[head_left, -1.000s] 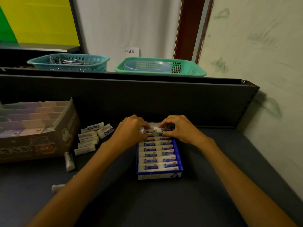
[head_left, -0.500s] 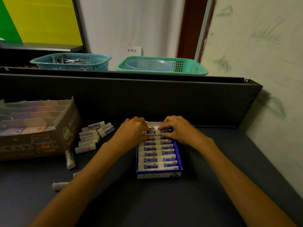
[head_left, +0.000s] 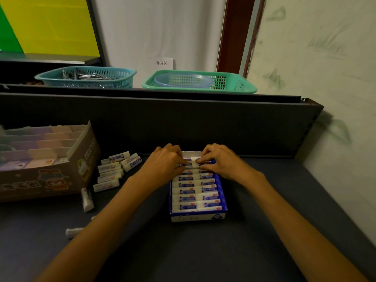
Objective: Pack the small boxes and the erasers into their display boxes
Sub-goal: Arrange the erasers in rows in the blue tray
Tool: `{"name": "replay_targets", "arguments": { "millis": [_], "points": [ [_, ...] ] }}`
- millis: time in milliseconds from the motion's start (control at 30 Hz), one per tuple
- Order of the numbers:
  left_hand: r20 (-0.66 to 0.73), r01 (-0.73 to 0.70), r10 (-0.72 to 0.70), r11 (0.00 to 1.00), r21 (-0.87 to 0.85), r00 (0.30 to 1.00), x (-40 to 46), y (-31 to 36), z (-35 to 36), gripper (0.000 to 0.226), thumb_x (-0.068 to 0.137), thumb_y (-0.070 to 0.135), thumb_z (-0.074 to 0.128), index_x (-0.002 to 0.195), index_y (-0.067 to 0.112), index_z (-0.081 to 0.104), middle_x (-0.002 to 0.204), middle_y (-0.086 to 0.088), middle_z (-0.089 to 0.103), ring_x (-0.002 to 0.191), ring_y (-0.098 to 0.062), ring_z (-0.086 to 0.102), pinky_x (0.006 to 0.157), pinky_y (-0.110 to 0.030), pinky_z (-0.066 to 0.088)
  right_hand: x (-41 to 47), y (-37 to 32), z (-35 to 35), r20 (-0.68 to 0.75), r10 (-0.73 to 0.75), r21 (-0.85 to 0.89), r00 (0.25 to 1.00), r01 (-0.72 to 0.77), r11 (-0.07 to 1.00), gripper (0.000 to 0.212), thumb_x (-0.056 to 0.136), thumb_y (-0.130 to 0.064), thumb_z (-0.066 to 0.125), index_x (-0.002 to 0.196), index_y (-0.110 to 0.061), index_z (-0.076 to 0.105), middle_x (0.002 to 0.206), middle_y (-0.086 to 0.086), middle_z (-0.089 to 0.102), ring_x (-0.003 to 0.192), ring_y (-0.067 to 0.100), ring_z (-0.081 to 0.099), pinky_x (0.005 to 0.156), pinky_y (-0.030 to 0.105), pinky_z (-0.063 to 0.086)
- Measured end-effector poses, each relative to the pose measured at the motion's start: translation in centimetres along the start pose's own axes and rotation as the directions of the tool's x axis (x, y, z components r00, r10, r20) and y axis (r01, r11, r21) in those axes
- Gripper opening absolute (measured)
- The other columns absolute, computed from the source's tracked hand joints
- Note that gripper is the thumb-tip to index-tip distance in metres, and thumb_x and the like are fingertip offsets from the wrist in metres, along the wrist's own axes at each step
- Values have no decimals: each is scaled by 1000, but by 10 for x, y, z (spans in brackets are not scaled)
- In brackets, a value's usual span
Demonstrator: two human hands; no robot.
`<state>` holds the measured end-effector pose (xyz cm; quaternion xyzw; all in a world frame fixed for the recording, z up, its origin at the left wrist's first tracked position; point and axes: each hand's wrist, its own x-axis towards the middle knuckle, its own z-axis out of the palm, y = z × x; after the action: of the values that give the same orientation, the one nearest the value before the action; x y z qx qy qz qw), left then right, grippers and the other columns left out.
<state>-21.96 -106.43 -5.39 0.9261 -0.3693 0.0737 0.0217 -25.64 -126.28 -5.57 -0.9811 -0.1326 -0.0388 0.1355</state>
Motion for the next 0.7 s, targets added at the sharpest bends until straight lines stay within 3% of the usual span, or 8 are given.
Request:
{"name": "replay_targets", "arguments": {
  "millis": [233, 433, 567, 700],
  "points": [
    [-31, 33, -35, 998, -54, 999, -5, -4, -2, 39, 90, 42, 54, 126, 28, 55, 127, 4, 50, 113, -14, 41, 93, -31, 37, -1, -10, -8, -5, 34, -39, 999, -34, 999, 36, 88, -36, 62, 123, -27, 59, 119, -9, 52, 108, 7, 45, 92, 25, 35],
    [-62, 199, -197, 979, 38, 979, -24, -23, -16, 57, 91, 45, 50, 142, 23, 36, 138, -2, 44, 125, -21, 40, 100, -38, 35, 4, -32, -11, -59, 124, -54, 991, -127, 990, 52, 88, -43, 60, 136, -34, 43, 134, -6, 48, 125, 17, 41, 102, 37, 36],
    [0, 271, -273, 956, 109, 962, -43, -38, -20, 64, 89, 46, 53, 144, 22, 31, 141, -4, 40, 129, -24, 37, 103, -41, 34, 6, -59, -8, -68, 85, -103, 994, -92, 990, 55, 90, -42, 58, 140, -31, 38, 141, -3, 44, 129, 20, 37, 104, 34, 30],
    [6, 270, -271, 960, 71, 963, -68, -54, -26, 63, 88, 47, 54, 142, 23, 32, 139, -4, 41, 127, -23, 38, 102, -40, 36, 11, -84, -5, -78, 18, -121, 997, -28, 992, 54, 92, -40, 56, 141, -27, 38, 143, -2, 43, 130, 18, 38, 106, 32, 27]
  ]
}}
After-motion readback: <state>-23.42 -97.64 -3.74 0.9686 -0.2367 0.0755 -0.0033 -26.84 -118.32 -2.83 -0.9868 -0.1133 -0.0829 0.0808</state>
